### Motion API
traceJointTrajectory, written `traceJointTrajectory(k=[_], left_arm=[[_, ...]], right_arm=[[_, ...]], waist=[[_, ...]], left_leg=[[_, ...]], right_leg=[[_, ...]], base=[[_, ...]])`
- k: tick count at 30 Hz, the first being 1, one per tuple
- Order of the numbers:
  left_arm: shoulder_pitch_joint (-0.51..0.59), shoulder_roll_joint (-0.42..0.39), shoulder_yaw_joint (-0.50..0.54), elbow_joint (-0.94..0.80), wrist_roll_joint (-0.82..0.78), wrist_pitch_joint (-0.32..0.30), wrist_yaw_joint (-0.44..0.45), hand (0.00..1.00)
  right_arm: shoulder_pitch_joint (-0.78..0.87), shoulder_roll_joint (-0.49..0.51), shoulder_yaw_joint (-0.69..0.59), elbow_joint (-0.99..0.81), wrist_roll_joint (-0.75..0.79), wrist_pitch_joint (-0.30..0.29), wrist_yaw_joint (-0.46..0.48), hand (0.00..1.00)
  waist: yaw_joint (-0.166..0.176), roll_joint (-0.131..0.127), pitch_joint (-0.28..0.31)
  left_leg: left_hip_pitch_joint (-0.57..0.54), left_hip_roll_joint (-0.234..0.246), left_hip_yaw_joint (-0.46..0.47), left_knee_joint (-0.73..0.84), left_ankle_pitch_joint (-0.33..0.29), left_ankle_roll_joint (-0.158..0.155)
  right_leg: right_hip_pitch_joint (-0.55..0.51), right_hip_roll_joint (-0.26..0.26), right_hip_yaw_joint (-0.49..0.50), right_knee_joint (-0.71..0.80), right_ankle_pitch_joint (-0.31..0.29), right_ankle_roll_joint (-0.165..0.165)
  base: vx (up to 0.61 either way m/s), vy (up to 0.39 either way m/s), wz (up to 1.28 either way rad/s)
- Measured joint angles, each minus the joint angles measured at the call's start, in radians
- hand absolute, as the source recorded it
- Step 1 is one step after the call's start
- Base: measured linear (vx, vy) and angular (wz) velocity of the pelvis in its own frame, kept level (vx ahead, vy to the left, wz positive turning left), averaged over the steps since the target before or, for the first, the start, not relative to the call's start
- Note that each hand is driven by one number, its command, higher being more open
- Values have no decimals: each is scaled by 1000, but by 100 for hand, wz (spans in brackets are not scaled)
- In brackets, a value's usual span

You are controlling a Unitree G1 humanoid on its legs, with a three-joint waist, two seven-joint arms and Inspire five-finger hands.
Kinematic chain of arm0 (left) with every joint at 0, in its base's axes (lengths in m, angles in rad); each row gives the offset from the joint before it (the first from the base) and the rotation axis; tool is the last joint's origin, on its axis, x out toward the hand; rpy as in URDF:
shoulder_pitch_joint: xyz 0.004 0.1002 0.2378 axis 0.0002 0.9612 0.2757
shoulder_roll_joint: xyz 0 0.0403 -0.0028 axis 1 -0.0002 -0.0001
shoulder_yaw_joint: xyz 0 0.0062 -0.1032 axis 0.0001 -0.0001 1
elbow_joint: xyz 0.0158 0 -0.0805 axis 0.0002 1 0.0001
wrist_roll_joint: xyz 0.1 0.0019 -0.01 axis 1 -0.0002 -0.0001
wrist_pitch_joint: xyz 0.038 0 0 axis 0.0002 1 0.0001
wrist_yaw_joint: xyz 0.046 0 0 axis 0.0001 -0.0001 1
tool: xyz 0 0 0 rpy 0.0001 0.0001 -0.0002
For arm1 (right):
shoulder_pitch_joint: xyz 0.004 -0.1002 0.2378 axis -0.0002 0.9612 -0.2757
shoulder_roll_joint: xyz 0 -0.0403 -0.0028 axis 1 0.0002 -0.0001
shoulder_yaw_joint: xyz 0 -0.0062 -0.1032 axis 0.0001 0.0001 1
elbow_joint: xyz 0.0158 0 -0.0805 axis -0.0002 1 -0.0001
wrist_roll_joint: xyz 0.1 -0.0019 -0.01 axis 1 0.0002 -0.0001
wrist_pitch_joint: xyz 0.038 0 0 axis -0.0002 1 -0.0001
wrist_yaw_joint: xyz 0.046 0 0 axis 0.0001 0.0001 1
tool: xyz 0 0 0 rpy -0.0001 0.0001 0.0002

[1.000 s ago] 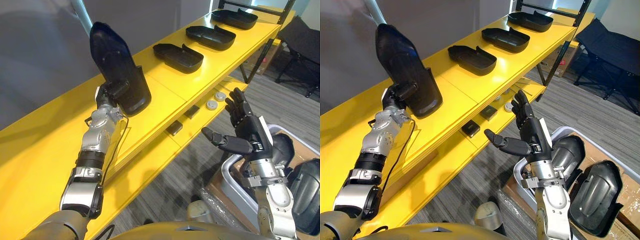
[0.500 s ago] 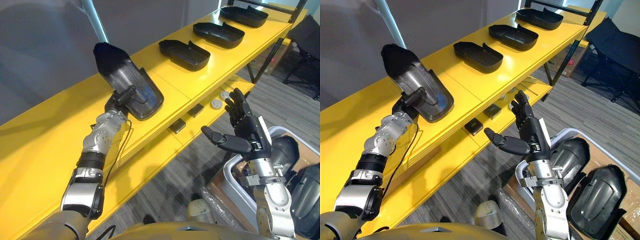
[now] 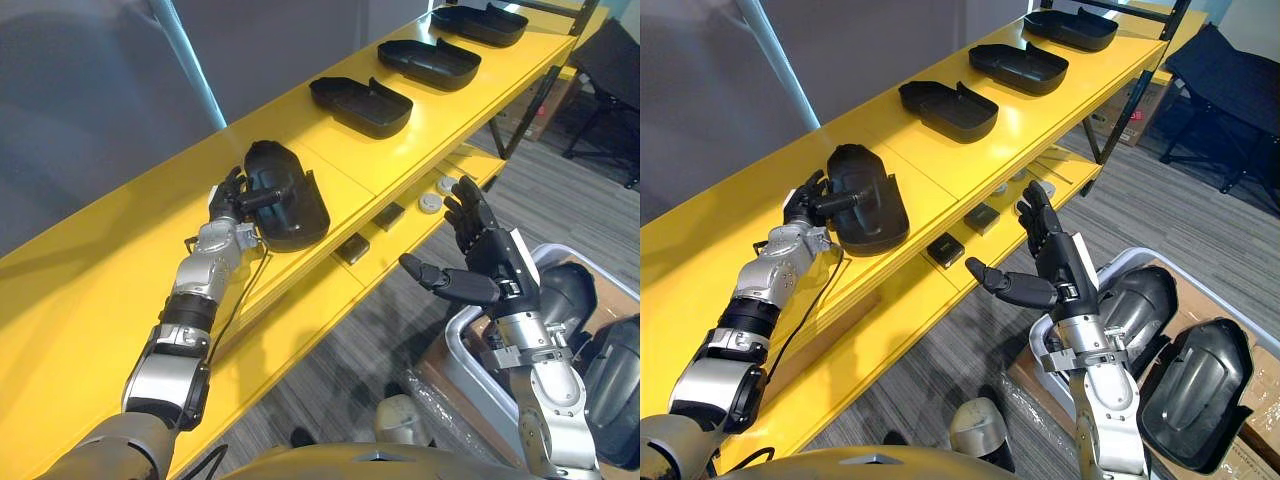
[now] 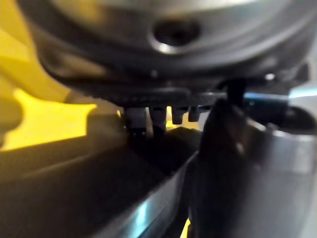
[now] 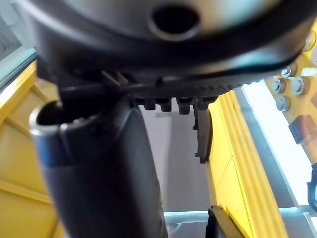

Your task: Walk over and take three plastic housings, then place them on the shelf

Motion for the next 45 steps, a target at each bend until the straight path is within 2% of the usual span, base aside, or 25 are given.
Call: traceJointTrajectory(k=[2, 7, 9, 12, 13, 16, 19, 21, 25, 27, 30, 32, 35, 37, 40, 41, 45], left_arm=[[-25, 3, 16, 32, 1, 14, 16, 100], [-38, 6, 17, 54, -15, 2, 68, 100], [-47, 5, 16, 75, -17, -27, 112, 100], [-47, 4, 16, 86, -15, -109, 200, 100], [-47, 4, 17, 86, -15, -141, 229, 100], [-48, 4, 21, 77, -23, -203, 258, 100], [-48, 3, 29, 46, -62, -230, 237, 100], [-45, -3, 41, 35, -92, -244, 185, 100], [9, -36, 41, -164, -95, -285, 91, 100], [33, -46, 41, -241, -83, -303, 84, 100], [91, -47, 41, -354, -81, -333, 71, 100], [190, -47, 55, -476, -82, -365, 45, 100], [297, -57, 67, -594, -82, -406, 26, 100], [405, -81, 72, -717, -82, -453, 8, 100], [496, -115, 72, -827, -82, -510, -5, 100], [525, -127, 69, -862, -81, -535, -10, 100], [547, -127, 68, -892, -68, -557, -24, 100]], right_arm=[[0, -1, 1, 1, 26, 0, 3, 100], [1, -1, 10, 4, 32, 0, 10, 100], [0, -2, 22, 10, 32, 0, 23, 100], [0, -2, 50, 21, 30, -3, 28, 100], [0, -2, 58, 27, 29, -8, 28, 100], [0, -3, 74, 32, 9, -34, 29, 100], [-11, -4, 79, 32, -31, -73, 30, 100], [-29, -6, 78, 32, -48, -93, 17, 100], [-95, -35, 75, 32, -67, -112, -58, 100], [-115, -35, 76, 32, -76, -114, -89, 100], [-124, -42, 73, 34, -134, -120, -138, 100], [-136, -47, 74, 39, -158, -120, -166, 100], [-156, -55, 67, 60, -195, -110, -191, 100], [-172, -79, 65, 74, -235, -85, -208, 100], [-221, -81, 66, 100, -270, -62, -226, 100], [-252, -82, 68, 113, -306, -49, -242, 100], [-305, -82, 77, 124, -345, -26, -271, 100]], waist=[[-3, 1, 3], [-6, 3, 9], [-8, -1, 13], [-15, -6, 25], [-15, -16, 31], [-15, -28, 38], [-13, -29, 40], [-6, -27, 44], [4, -24, 66], [13, -20, 68], [29, -3, 77], [47, 13, 83], [70, 21, 84], [97, 22, 84], [123, 22, 84], [141, 22, 85], [172, 23, 91]], left_leg=[[2, 0, 2, 0, 0, 0], [5, 0, 4, 0, 0, 0], [5, 0, 4, 0, 0, 0], [7, 0, 5, 1, 0, 0], [6, 0, 5, 2, 0, 0], [-1, -2, 3, 5, 3, 4], [-6, -3, -3, 5, 3, 4], [-7, -2, -7, 5, 3, 4], [-21, -3, -33, 22, 2, 6], [-22, -3, -40, 27, 2, 6], [-25, -1, -64, 40, 1, 5], [-30, 1, -83, 49, 1, 5], [-44, 2, -103, 57, 2, 4], [-67, 1, -130, 65, 6, 4], [-112, 1, -158, 93, 8, 5], [-126, 2, -167, 99, 10, 6], [-154, 2, -192, 128, 10, 6]], right_leg=[[0, 0, 2, 1, 0, 0], [1, 1, 6, 1, 0, 0], [1, 1, 8, 2, 0, 0], [2, 1, 10, 2, 1, 1], [1, 1, 10, 2, 1, 2], [-2, 0, 5, 4, 4, 6], [-2, -1, -2, 4, 4, 6], [-1, -1, -6, 4, 4, 6], [7, -5, -30, 5, 4, 6], [12, -4, -37, 5, 3, 4], [27, -3, -62, 11, -3, -1], [29, -3, -78, 26, -13, -2], [27, -4, -95, 32, -17, -4], [24, -7, -119, 34, -18, -5], [6, -9, -147, 38, -17, -6], [-1, -9, -154, 40, -17, -6], [-2, -11, -179, 42, -15, -9]], base=[[0, 0, 0], [-1, -1, -1], [0, 0, 0], [0, 0, 0], [0, 0, 0], [0, 0, 3], [0, 0, 7], [0, 0, 7], [-7, -10, 16], [-2, -16, 15], [-19, -24, 20], [-28, -29, 19], [-28, -22, 24], [-26, -21, 31], [-30, -21, 33], [-30, -17, 28], [-34, -12, 20]])
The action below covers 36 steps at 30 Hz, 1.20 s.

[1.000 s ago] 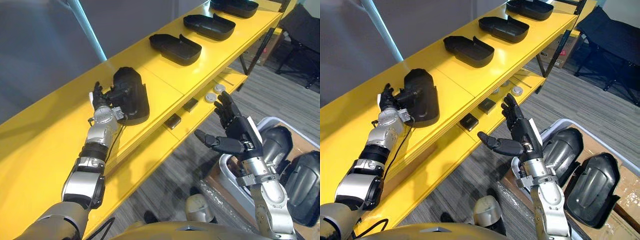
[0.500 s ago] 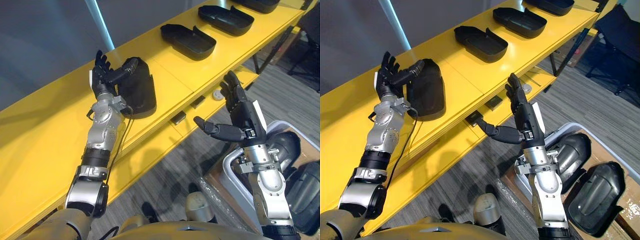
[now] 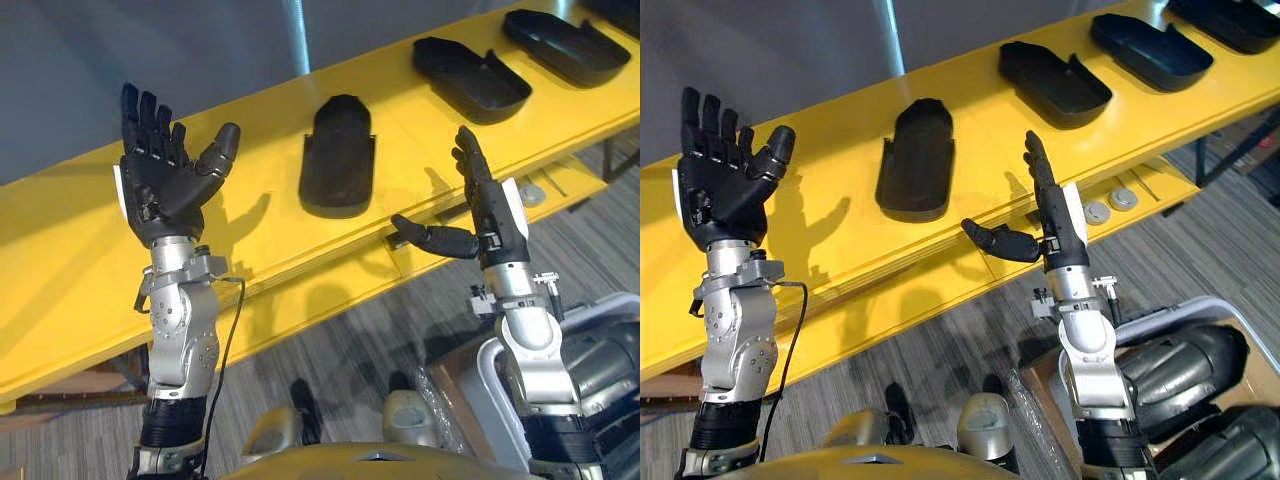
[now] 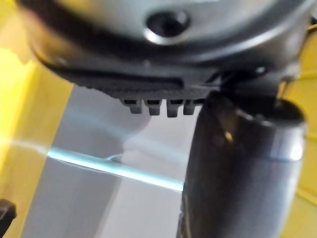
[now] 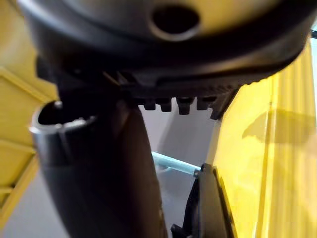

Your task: Walk over and take three plastic housings, then place them on the shelf

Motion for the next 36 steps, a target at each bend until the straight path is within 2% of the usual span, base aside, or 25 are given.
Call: traceJointTrajectory(k=[4, 7, 10, 13, 16, 20, 26, 36], left_arm=[[14, 1, -1, 0, 30, -1, -21, 100], [67, 2, 0, 0, 30, 0, -29, 100], [122, 2, 0, 0, 30, 3, -46, 100], [166, 2, 0, 3, 29, 5, -82, 100], [202, 2, 5, 3, 29, 5, -101, 100], [231, 0, 7, 4, 28, 5, -132, 100], [261, -8, 7, 6, 28, 6, -159, 100], [282, -8, -14, 19, 24, 27, -201, 100]], right_arm=[[-52, -3, 7, 1, -73, 22, -3, 100], [-59, -39, 35, 8, -104, 35, -4, 100], [-78, -53, 46, 33, -104, 59, -3, 100], [-91, -54, 50, 56, -106, 83, -2, 100], [-110, -54, 63, 60, -110, 105, 20, 100], [-118, -54, 68, 74, -129, 117, 17, 100], [-127, -53, 70, 158, -185, 156, -42, 100], [-159, -29, 73, 192, -264, 214, -160, 100]], waist=[[17, -2, 18], [21, -6, 32], [26, -10, 45], [50, -12, 48], [58, -13, 49], [73, -13, 49], [82, -13, 49], [90, -13, 49]], left_leg=[[-27, 1, -14, 36, -10, 3], [-39, 5, -14, 61, -23, 3], [-61, 11, -25, 91, -33, 3], [-65, 14, -30, 101, -37, 1], [-66, 15, -40, 104, -38, 1], [-69, 15, -51, 103, -38, 0], [-63, 15, -61, 101, -37, 1], [-42, 14, -64, 59, -8, -6]], right_leg=[[-4, -2, -13, 3, 3, -2], [-4, -1, -13, 5, 3, -2], [-8, 1, -22, 8, 3, -2], [-5, 5, -26, 8, 2, -3], [1, 6, -39, 10, 0, -7], [5, 6, -48, 10, -2, -9], [19, 4, -61, 9, -2, -9], [27, 5, -71, 10, -2, -9]], base=[[-39, 6, 9], [-22, 8, 1], [-23, 5, 8], [-6, -2, 2], [-5, -10, 9], [-11, -4, 9], [-6, 0, 5], [-20, -8, 3]])
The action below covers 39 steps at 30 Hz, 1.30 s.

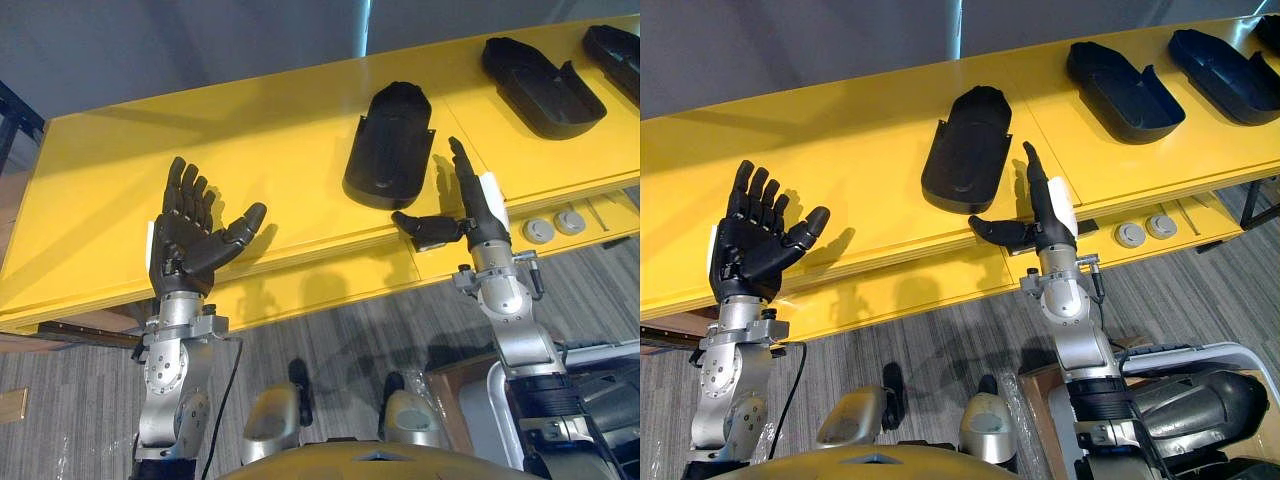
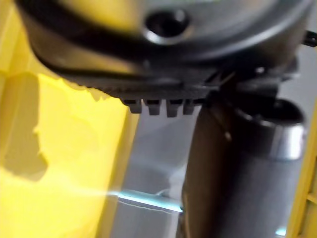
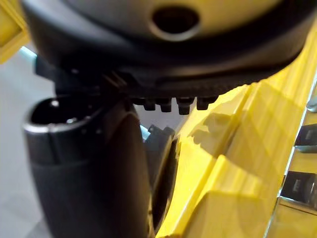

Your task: Walk over and take three plastic housings, then place them on the shelf

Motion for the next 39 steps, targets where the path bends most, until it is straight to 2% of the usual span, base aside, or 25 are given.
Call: traceJointTrajectory(k=[4, 11, 19, 23, 26, 29, 30, 31, 39], left_arm=[[25, -1, -16, 0, -4, 0, -21, 100], [29, -1, -52, 1, -7, 3, -52, 100], [31, -1, -89, 43, -9, 43, -76, 100], [33, -1, -89, 42, -16, 44, -92, 100], [45, -1, -83, 42, -17, 42, -93, 100], [75, -16, -61, 40, -48, 38, -113, 100], [81, -30, -51, 32, -46, 34, -115, 100], [111, -78, 41, -93, -39, -24, -132, 100], [115, -78, 36, -93, -38, -23, -137, 100]], right_arm=[[-1, 3, 0, 17, -9, 8, -49, 100], [-39, 3, 0, 66, -10, 10, -96, 100], [-36, 4, -23, 79, -21, 9, -158, 100], [14, 49, -76, 48, -17, -11, -186, 100], [108, 55, -101, -58, 95, -75, -151, 100], [191, 85, -129, -180, 232, -161, -28, 100], [220, 89, -133, -227, 260, -208, 15, 100], [396, 160, -213, -364, 315, -357, 147, 100], [422, 161, -207, -363, 317, -352, 144, 100]], waist=[[12, 0, -1], [14, 2, -2], [15, 6, -7], [13, 6, -19], [11, 6, -26], [9, -2, -42], [9, -5, -54], [-17, -36, -166], [-18, -33, -170]], left_leg=[[18, -2, 2, -26, 17, 1], [22, -7, 1, -57, 44, 3], [46, -17, 4, -114, 73, 0], [52, -17, 10, -129, 74, 0], [56, -16, 12, -132, 74, 2], [69, -12, 20, -133, 67, -2], [70, -9, 29, -133, 60, -2], [139, -19, 60, -256, 99, -8], [137, -19, 58, -256, 101, -8]], right_leg=[[4, 0, 1, -1, 0, 0], [4, -1, -3, -17, 16, 0], [7, -6, -2, -36, 25, -1], [11, -3, 0, -55, 36, 6], [18, -1, 1, -68, 41, 6], [29, 3, 8, -80, 42, 6], [30, 6, 12, -87, 42, 6], [38, 6, 26, -101, 40, 6], [36, 5, 26, -101, 40, 6]], base=[[-3, -3, -1], [-15, 0, 1], [-11, 7, -1], [17, 10, -5], [47, 5, -3], [53, -6, -12], [29, -7, -6], [6, 4, -4], [0, 0, 0]])
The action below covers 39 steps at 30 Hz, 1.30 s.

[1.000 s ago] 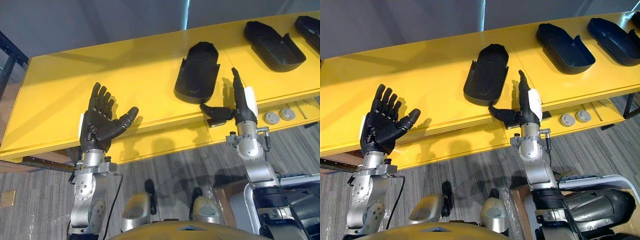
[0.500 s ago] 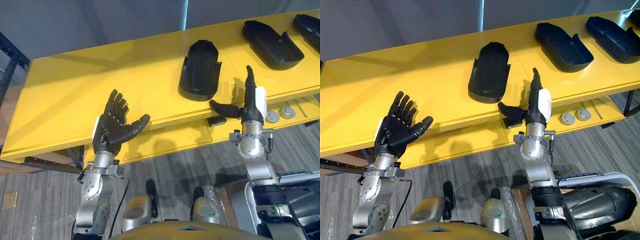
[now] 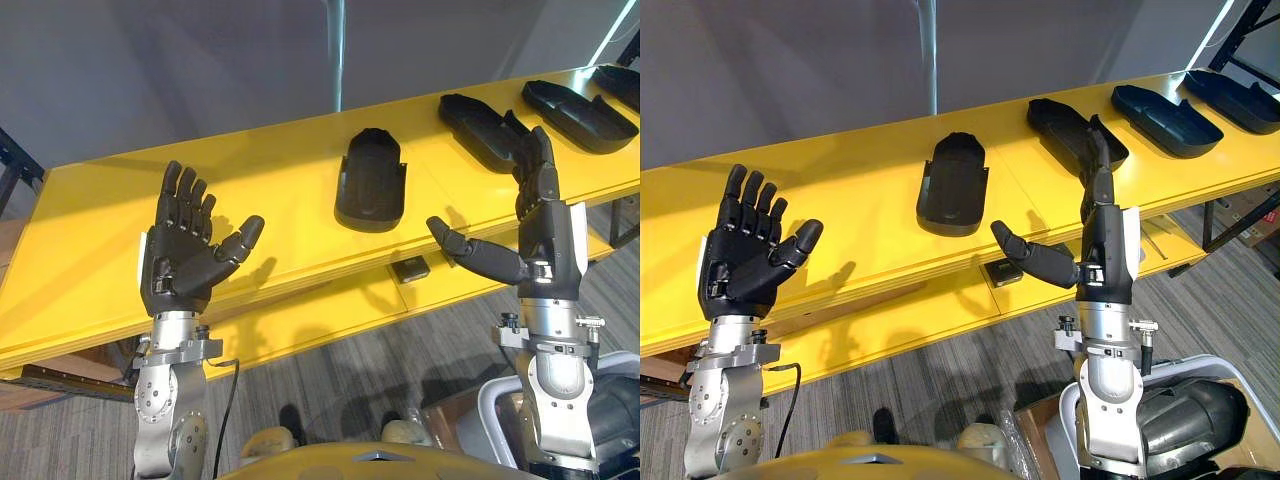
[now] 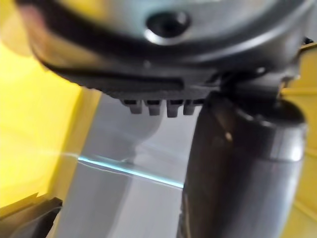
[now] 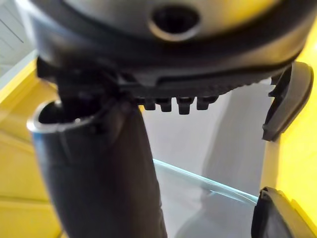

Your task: Walk over and take three plastic housings, then place them on the shelf

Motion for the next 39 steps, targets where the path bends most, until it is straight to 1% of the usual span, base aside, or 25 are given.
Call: traceJointTrajectory(k=[2, 5, 7, 8, 10, 14, 17, 18, 21, 23, 26, 29, 33, 34, 39], left_arm=[[6, 0, -6, 0, 0, 1, -11, 100], [22, 1, -35, 0, 0, 7, -17, 100], [24, 3, -67, 0, -1, 34, -22, 100], [25, 3, -74, 0, -1, 41, -24, 100], [27, 4, -88, 1, -4, 63, -53, 100], [29, 7, -100, 2, -4, 65, -83, 100], [25, 28, -125, 13, 0, 65, -109, 100], [22, 36, -131, 17, 0, 65, -114, 100], [12, 56, -154, 19, 2, 65, -121, 100], [-19, 66, -174, 31, 12, 65, -119, 100], [-84, 87, -204, 43, 44, 65, -104, 100], [-115, 92, -207, 43, 44, 65, -100, 100], [-135, 94, -210, 43, 45, 65, -99, 100], [-136, 97, -214, 43, 45, 65, -98, 100], [-138, 105, -230, 51, 45, 65, -96, 100]], right_arm=[[27, 9, 12, 1, 1, 15, -9, 100], [66, 37, 42, 6, 0, 66, -28, 100], [78, 37, 70, 41, 0, 110, -38, 100], [79, 37, 74, 51, 0, 121, -38, 100], [80, 36, 86, 81, 0, 157, -33, 100], [73, 14, 89, 103, 0, 164, -15, 100], [19, -26, 96, 135, -1, 164, -16, 100], [-11, -38, 96, 153, -9, 164, -21, 100], [-65, -57, 96, 181, -9, 164, -37, 100], [-97, -58, 96, 182, -9, 164, -51, 100], [-147, -73, 96, 183, -17, 164, -65, 100], [-179, -97, 95, 184, -51, 164, -67, 100], [-223, -100, 95, 215, -57, 168, -67, 100], [-242, -111, 96, 232, -81, 181, -66, 100], [-325, -172, 104, 319, -105, 214, -62, 100]], waist=[[0, 0, 0], [-4, 3, 0], [-8, 2, 1], [-8, 1, 2], [-6, 1, 2], [-2, 1, 2], [1, 0, 5], [1, -2, 11], [3, -2, 18], [4, -1, 23], [4, -3, 50], [3, -2, 67], [3, -1, 71], [4, 2, 76], [3, 20, 100]], left_leg=[[-2, -1, 0, -3, 1, 0], [-23, -2, 0, -20, 14, 3], [-38, -4, -2, -25, 23, 5], [-38, -5, -2, -25, 23, 5], [-35, -5, -3, -25, 23, 8], [-34, -4, -3, -25, 23, 8], [-35, -4, -3, -28, 19, 3], [-34, -3, -3, -28, 16, 9], [-46, -3, -6, -28, 20, 11], [-60, -3, -9, -25, 25, 11], [-72, -3, -21, -14, 28, 6], [-74, -3, -22, -13, 27, 5], [-87, -2, -27, 11, 12, 6], [-90, -2, -27, 23, 4, 8], [-106, -4, -43, 50, -3, 12]], right_leg=[[-3, 0, 1, 0, 0, 0], [-32, 0, 2, -1, -1, 0], [-48, 0, 3, -1, 3, 4], [-47, -1, 3, -1, 3, 4], [-44, -1, 5, 1, 4, 4], [-43, 0, 6, 3, 3, 4], [-43, 0, 7, 8, 1, 3], [-45, 0, 8, 14, -5, 5], [-55, 0, 6, 16, -9, 10], [-70, 0, 4, 20, -8, 12], [-77, -2, -2, 35, -4, 7], [-77, -2, -3, 36, -3, 7], [-77, -3, -4, 36, -4, 7], [-76, -4, -3, 41, -5, 8], [-76, -10, -13, 57, -13, 13]], base=[[0, 0, 0], [-2, 4, 2], [5, 12, 6], [14, 10, 3], [0, 0, 0], [0, 0, 0], [-10, 3, 0], [-34, 9, 0], [-36, 10, 3], [-15, 10, 8], [1, 14, 10], [0, 0, 0], [2, 5, 2], [0, 0, 0], [-28, 19, 9]])
